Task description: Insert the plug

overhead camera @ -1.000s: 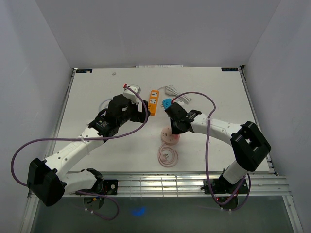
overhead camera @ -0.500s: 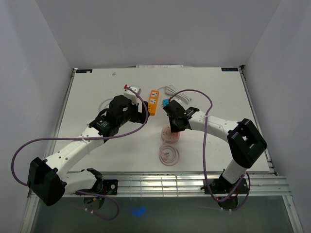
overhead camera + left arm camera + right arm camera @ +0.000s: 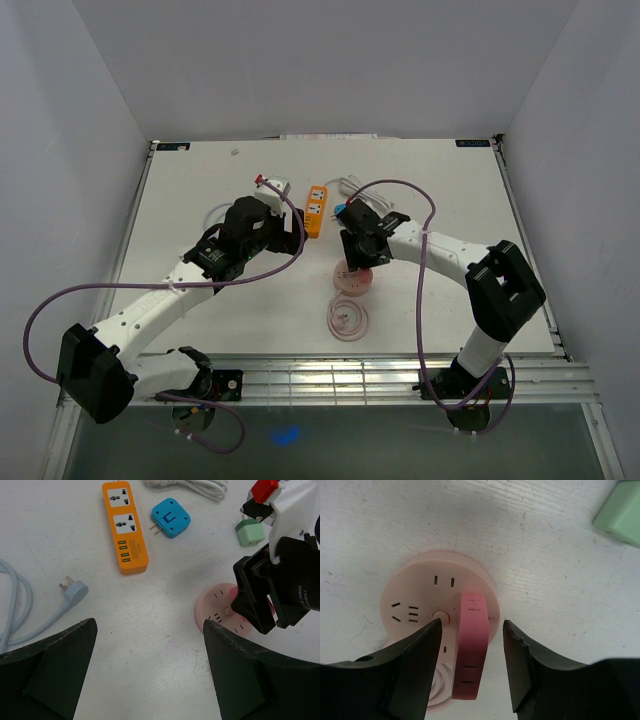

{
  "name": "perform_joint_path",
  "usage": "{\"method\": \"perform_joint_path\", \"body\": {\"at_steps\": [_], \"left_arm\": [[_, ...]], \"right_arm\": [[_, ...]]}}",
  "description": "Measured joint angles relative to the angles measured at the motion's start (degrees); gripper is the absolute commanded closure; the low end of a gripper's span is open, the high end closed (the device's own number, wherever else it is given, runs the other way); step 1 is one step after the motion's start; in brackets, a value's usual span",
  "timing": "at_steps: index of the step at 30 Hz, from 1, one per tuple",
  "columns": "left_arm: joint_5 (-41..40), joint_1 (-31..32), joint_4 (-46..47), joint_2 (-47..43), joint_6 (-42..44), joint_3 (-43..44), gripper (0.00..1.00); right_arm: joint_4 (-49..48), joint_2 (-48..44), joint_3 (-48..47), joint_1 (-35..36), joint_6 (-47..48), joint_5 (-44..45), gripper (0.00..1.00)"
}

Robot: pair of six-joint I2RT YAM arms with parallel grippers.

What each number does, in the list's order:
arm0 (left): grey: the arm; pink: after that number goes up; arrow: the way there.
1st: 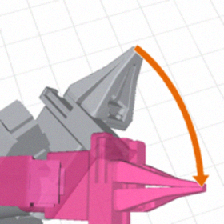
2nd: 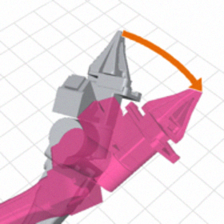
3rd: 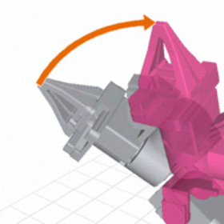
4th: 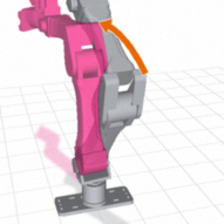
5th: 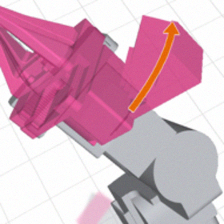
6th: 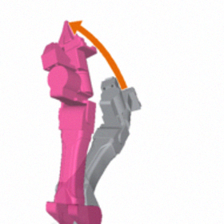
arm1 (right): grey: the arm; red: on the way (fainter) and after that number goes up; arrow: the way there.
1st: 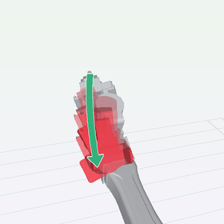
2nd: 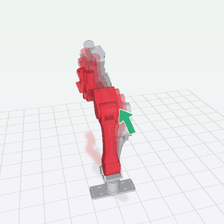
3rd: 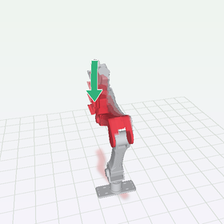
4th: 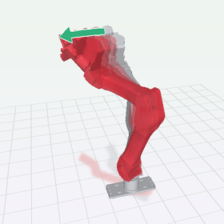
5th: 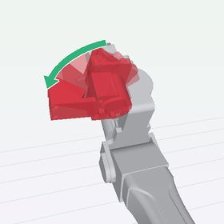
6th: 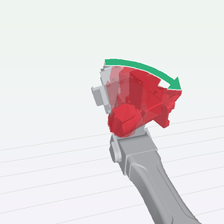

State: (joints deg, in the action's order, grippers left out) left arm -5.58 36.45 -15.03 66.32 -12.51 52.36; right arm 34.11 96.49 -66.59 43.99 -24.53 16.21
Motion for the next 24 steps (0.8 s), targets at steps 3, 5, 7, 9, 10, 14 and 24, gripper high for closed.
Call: {"method": "perform_joint_path", "body": {"at_steps": [3, 5, 7, 9, 10, 14, 24], "left_arm": [[-0.02, 0.00, 0.00, 0.04, 0.02, 0.00, 0.02], [-0.04, 0.00, 0.00, 0.44, 0.02, 0.07, 0.02], [-0.02, 0.00, 0.00, 1.40, 0.00, 0.28, 0.02], [0.02, 0.00, -0.09, 2.80, 0.00, 0.57, 0.02], [0.15, -0.02, -0.11, 3.50, 0.00, 0.79, 0.02], [2.32, -0.92, -0.70, 8.02, 0.63, 3.43, 0.02], [10.14, -3.93, 1.25, 17.27, 6.47, 10.12, 0.02]], "right_arm": [[0.26, 0.00, -1.18, 0.00, 0.57, -0.68, 0.37], [0.28, -0.11, -1.62, -0.04, 0.96, -1.51, 0.32], [0.33, -0.55, -1.68, -0.17, 1.29, -2.38, 0.26], [0.35, -1.40, -1.70, -0.46, 1.92, -3.34, 0.19], [0.37, -1.99, -1.77, -0.61, 2.27, -3.82, 0.17], [-0.17, -5.46, -2.01, -2.43, 3.76, -6.49, 0.15], [-5.57, -13.05, -1.11, -14.84, 7.50, -16.92, 0.10]]}}
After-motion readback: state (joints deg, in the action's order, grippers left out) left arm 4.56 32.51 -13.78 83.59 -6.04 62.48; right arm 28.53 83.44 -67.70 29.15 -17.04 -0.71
